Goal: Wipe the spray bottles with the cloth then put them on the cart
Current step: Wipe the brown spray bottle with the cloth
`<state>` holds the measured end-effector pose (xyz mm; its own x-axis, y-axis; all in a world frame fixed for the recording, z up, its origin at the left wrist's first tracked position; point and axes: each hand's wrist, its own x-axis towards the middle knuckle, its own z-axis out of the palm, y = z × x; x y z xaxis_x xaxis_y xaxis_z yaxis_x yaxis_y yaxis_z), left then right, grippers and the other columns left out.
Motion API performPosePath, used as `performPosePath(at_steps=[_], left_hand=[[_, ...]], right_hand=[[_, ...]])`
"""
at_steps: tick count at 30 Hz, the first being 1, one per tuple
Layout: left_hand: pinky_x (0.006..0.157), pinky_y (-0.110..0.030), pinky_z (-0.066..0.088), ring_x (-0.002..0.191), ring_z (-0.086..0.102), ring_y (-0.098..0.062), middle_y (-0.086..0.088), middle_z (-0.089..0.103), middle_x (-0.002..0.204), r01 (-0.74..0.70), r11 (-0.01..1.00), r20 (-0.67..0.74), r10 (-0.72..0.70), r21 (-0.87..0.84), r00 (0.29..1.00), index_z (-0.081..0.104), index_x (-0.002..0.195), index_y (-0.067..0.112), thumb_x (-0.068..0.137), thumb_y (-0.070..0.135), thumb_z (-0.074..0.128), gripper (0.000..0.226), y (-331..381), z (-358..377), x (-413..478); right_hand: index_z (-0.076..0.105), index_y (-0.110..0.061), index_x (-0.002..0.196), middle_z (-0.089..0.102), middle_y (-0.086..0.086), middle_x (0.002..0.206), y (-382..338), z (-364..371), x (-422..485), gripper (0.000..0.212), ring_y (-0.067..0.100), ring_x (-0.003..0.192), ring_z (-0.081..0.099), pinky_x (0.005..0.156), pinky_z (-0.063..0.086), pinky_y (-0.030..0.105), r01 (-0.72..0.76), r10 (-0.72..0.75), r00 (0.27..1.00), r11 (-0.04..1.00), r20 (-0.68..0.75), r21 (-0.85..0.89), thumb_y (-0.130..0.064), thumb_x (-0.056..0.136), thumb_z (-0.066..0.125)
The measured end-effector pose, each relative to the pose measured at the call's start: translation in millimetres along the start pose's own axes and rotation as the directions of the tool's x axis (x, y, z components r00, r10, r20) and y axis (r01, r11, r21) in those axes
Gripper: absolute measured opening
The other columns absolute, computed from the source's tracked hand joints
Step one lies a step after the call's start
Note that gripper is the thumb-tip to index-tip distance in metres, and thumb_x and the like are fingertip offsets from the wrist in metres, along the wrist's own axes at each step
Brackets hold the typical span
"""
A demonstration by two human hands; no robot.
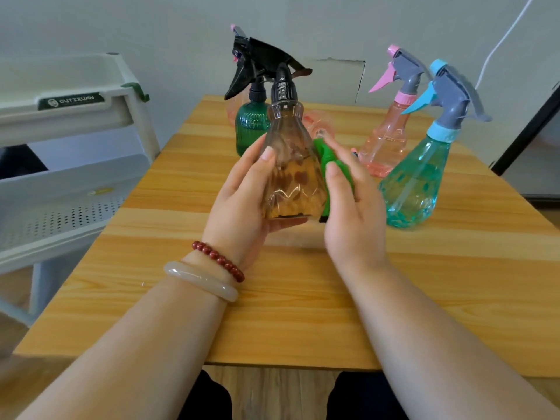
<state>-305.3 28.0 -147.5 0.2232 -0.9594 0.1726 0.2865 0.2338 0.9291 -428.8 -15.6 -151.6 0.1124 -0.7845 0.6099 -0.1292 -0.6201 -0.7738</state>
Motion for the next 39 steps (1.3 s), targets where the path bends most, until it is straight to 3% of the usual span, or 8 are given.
performPosePath(at_steps=[5,8,13,18,24,30,33,39], left_hand=[[0.091,-0.026,0.056,0.108,0.062,0.008,0.036,0.067,0.107,-0.003,0.998,-0.027,0.005,0.058,1.0,0.043,0.144,0.026,0.105,0.016,0.045,0.04,1,-1,-4],[0.091,-0.068,0.049,0.115,0.066,-0.03,0.0,0.07,0.122,0.035,0.999,-0.052,-0.034,0.024,0.998,0.052,0.139,0.032,0.098,0.035,0.055,0.04,3,1,-5],[0.088,-0.065,0.053,0.115,0.066,-0.028,-0.005,0.067,0.128,0.029,0.999,-0.06,-0.031,-0.04,0.998,0.051,0.14,0.028,0.097,0.034,0.056,0.044,2,5,-4],[0.089,-0.042,0.053,0.107,0.067,-0.012,-0.001,0.071,0.115,-0.033,0.992,-0.085,0.044,0.119,0.995,0.054,0.14,0.03,0.098,0.031,0.054,0.042,0,0,-3],[0.08,-0.061,0.057,0.108,0.069,-0.031,-0.008,0.069,0.121,0.037,0.999,-0.111,-0.041,-0.04,0.993,0.055,0.134,0.023,0.102,0.033,0.048,0.034,4,3,-2],[0.097,-0.048,0.053,0.118,0.063,-0.018,0.0,0.066,0.126,-0.117,0.967,-0.153,0.154,0.225,0.976,0.054,0.133,0.034,0.103,0.04,0.045,0.032,-2,2,-1],[0.106,-0.026,0.044,0.126,0.054,-0.004,0.013,0.06,0.131,-0.251,0.85,-0.07,0.317,0.463,0.946,0.047,0.133,0.044,0.102,0.039,0.043,0.031,-7,4,-1],[0.11,-0.031,0.042,0.133,0.048,-0.002,0.011,0.052,0.143,-0.315,0.82,0.109,0.3,0.478,0.948,0.033,0.145,0.037,0.085,0.042,0.067,0.069,-14,3,-4]], right_hand=[[0.062,0.0,0.125,0.052,0.015,0.14,-3,8,-6,0.033,0.023,0.136,0.046,0.113,0.035,0.033,0.495,-0.469,0.865,0.856,0.177,-0.15,-0.008,0.095,0.053],[0.059,-0.004,0.129,0.056,0.002,0.136,-4,6,-2,0.035,0.009,0.133,0.047,0.11,0.035,0.021,0.26,-0.257,0.965,0.96,0.046,-0.102,-0.014,0.097,0.048],[0.059,-0.018,0.134,0.057,-0.024,0.127,4,-3,3,0.036,-0.022,0.118,0.044,0.096,0.034,0.002,-0.142,0.14,0.989,0.988,0.039,0.06,-0.02,0.1,0.047],[0.061,-0.002,0.128,0.051,0.01,0.142,-5,3,-7,0.034,0.019,0.137,0.044,0.114,0.035,0.035,0.414,-0.385,0.903,0.897,0.189,-0.154,-0.005,0.094,0.055],[0.057,-0.018,0.133,0.056,-0.029,0.115,-13,-1,3,0.032,-0.028,0.103,0.047,0.083,0.035,-0.004,-0.215,0.202,0.973,0.969,0.113,0.118,-0.021,0.103,0.046],[0.058,-0.028,0.116,0.056,-0.051,0.087,-9,4,1,0.021,-0.031,0.091,0.049,0.076,0.038,-0.003,-0.314,0.276,0.946,0.915,0.172,0.255,-0.016,0.102,0.048],[0.065,-0.043,0.112,0.064,-0.031,0.109,-5,3,3,0.023,-0.007,0.114,0.055,0.097,0.044,0.018,-0.294,0.283,0.956,0.92,0.079,0.261,-0.033,0.094,0.056],[0.073,-0.045,0.094,0.07,-0.016,0.113,1,5,7,0.018,0.014,0.114,0.063,0.103,0.048,0.048,-0.435,0.439,0.894,0.796,0.093,0.42,-0.037,0.084,0.06]])
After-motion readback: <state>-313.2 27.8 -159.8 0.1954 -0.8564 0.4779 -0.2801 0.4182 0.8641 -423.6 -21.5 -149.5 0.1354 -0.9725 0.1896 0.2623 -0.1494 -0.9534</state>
